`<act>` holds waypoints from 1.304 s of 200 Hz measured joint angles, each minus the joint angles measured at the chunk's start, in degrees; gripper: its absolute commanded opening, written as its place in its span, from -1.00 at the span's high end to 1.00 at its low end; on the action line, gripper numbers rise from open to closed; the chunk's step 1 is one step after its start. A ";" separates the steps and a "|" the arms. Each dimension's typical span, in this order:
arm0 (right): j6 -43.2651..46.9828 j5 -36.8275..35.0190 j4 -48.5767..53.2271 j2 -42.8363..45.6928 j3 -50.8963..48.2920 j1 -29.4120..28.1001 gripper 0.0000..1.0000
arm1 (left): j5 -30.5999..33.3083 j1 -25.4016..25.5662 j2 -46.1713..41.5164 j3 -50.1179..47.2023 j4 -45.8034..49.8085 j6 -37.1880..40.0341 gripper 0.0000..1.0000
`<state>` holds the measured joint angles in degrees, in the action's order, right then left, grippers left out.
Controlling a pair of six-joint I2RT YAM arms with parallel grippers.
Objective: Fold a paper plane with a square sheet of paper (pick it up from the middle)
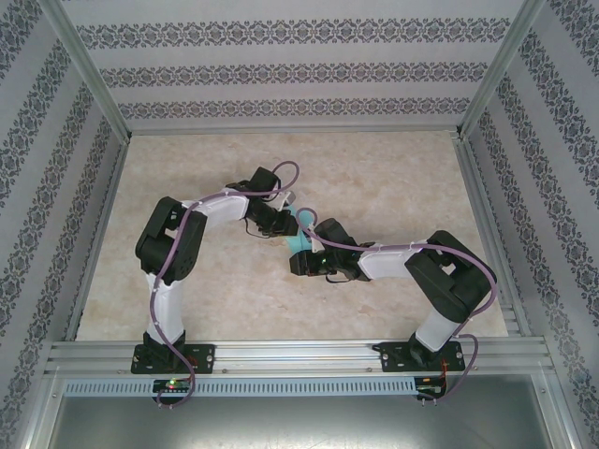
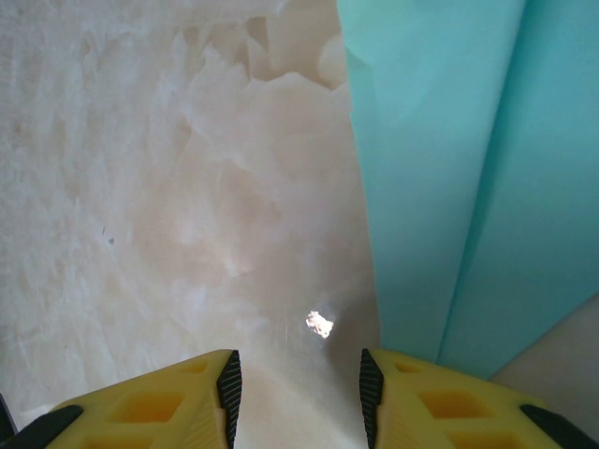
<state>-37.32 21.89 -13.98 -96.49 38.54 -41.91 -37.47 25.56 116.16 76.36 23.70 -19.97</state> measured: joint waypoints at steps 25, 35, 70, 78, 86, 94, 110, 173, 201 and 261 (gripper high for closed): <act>-0.02 0.00 0.00 0.02 0.00 0.00 0.18 | 0.44 0.00 1.27 -0.26 -0.44 0.07 0.52; -0.02 0.00 0.00 0.07 0.00 0.00 0.18 | 0.59 0.00 1.60 -0.28 -0.50 0.20 0.52; -0.59 0.04 -0.72 0.35 -0.44 0.00 0.17 | 0.85 0.00 1.73 -0.28 -0.63 0.59 0.53; -1.01 0.04 -1.57 0.61 -0.96 0.00 0.17 | 0.85 0.00 1.79 -0.28 -0.66 0.68 0.53; -1.60 0.20 -2.54 0.96 -1.68 0.02 0.17 | 0.83 0.00 1.88 -0.26 -0.68 0.81 0.53; -2.14 0.61 -3.13 1.55 -2.51 0.02 0.17 | 0.81 0.00 1.92 -0.26 -0.72 1.01 0.54; -3.48 2.05 -2.95 3.67 -4.50 0.20 0.16 | 0.85 0.00 1.92 -0.28 -0.74 1.46 0.55; -8.83 7.37 -6.21 10.62 -7.65 8.02 0.31 | 0.83 0.00 1.79 -1.49 -3.52 2.34 0.62; -10.32 8.98 -6.88 9.75 -6.64 11.13 0.47 | 0.85 0.00 1.22 -2.89 -5.55 2.97 0.64; -12.07 13.00 -7.72 -2.49 5.75 14.60 0.57 | 2.14 0.33 -1.11 -7.76 -12.17 3.96 0.68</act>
<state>-49.39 34.89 -21.69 -98.98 44.29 -27.31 -35.33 25.89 115.04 68.60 11.53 -16.01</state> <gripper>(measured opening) 0.224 0.162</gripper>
